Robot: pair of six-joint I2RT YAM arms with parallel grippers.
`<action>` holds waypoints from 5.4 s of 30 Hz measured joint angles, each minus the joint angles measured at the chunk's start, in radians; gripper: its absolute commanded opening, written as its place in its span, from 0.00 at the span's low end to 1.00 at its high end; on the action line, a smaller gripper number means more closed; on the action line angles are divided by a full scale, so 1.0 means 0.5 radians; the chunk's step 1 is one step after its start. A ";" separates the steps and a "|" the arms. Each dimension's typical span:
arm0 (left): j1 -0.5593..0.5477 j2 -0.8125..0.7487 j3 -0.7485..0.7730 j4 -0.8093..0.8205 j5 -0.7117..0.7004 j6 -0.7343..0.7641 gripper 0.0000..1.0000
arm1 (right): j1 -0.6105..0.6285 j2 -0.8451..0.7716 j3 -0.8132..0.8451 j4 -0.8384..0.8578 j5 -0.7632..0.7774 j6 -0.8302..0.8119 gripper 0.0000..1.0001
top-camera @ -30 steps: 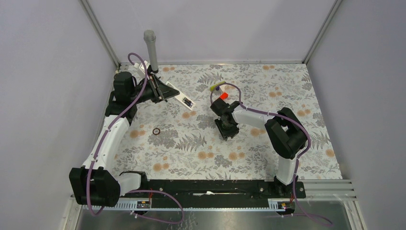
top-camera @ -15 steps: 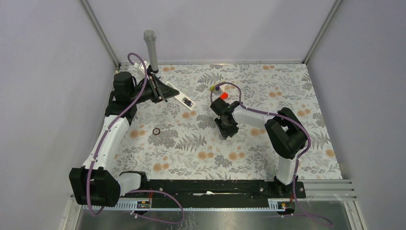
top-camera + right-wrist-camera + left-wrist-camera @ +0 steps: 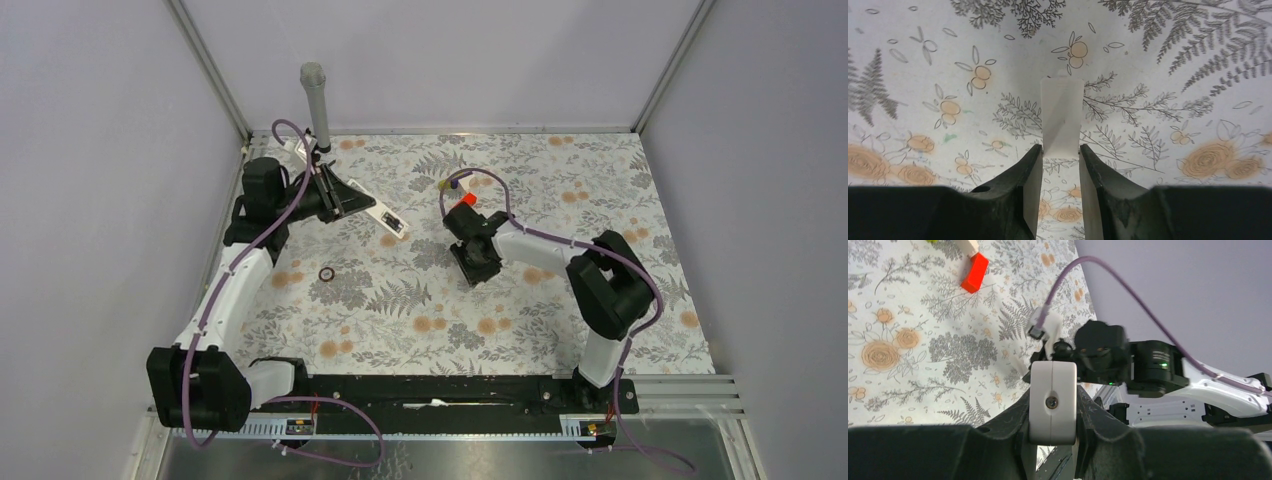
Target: Load the batteries into the remote control
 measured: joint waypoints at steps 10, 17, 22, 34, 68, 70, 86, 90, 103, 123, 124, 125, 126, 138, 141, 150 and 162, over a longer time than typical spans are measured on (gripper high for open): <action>-0.109 0.035 -0.168 0.031 -0.004 0.037 0.00 | 0.000 -0.390 -0.005 -0.008 -0.024 -0.237 0.36; -0.352 0.206 -0.230 0.104 -0.009 0.111 0.00 | 0.000 -0.719 -0.069 0.011 -0.262 -0.364 0.35; -0.510 0.323 -0.232 0.206 -0.010 0.136 0.00 | 0.001 -0.964 -0.113 0.005 -0.479 -0.435 0.35; -0.719 0.575 -0.294 0.618 -0.061 -0.033 0.00 | 0.002 -1.087 -0.104 -0.093 -0.600 -0.450 0.33; -0.726 0.676 -0.291 0.777 -0.135 -0.323 0.00 | 0.114 -0.725 0.117 -0.195 -0.530 -0.445 0.34; -0.726 0.676 -0.291 0.777 -0.134 -0.323 0.00 | 0.114 -0.716 0.117 -0.195 -0.524 -0.445 0.34; -0.726 0.675 -0.291 0.777 -0.114 -0.323 0.00 | 0.116 -0.694 0.121 -0.153 -0.513 -0.444 0.34; -0.726 0.675 -0.291 0.777 -0.111 -0.323 0.00 | 0.116 -0.688 0.121 -0.147 -0.513 -0.443 0.34; -0.726 0.674 -0.291 0.777 -0.105 -0.323 0.00 | 0.116 -0.658 0.121 -0.134 -0.510 -0.439 0.34; -0.725 0.665 -0.283 0.681 -0.163 -0.278 0.00 | 0.130 -0.635 0.121 -0.117 -0.452 -0.426 0.48; -0.722 0.662 -0.278 0.642 -0.193 -0.254 0.00 | 0.130 -0.634 0.121 -0.116 -0.447 -0.414 0.51; -0.718 0.659 -0.277 0.603 -0.228 -0.232 0.00 | 0.131 -0.636 0.119 -0.108 -0.441 -0.399 0.56; -0.708 0.653 -0.277 0.562 -0.268 -0.214 0.00 | 0.130 -0.642 0.115 -0.089 -0.434 -0.385 0.63; -0.403 0.294 -0.455 0.354 -0.648 -0.128 0.00 | 0.156 -0.994 -0.389 0.405 -0.625 -0.219 0.77; -0.334 0.155 -0.488 0.284 -0.734 -0.104 0.00 | 0.272 -0.935 -0.430 0.439 -0.659 -0.261 0.81; -0.006 -0.019 -0.494 0.022 -0.864 -0.017 0.00 | 1.070 -0.694 -0.536 0.627 -0.497 -0.345 0.95; 0.278 -0.076 -0.542 -0.063 -0.816 0.034 0.00 | 1.585 -0.263 -0.452 0.727 -0.059 -0.401 0.75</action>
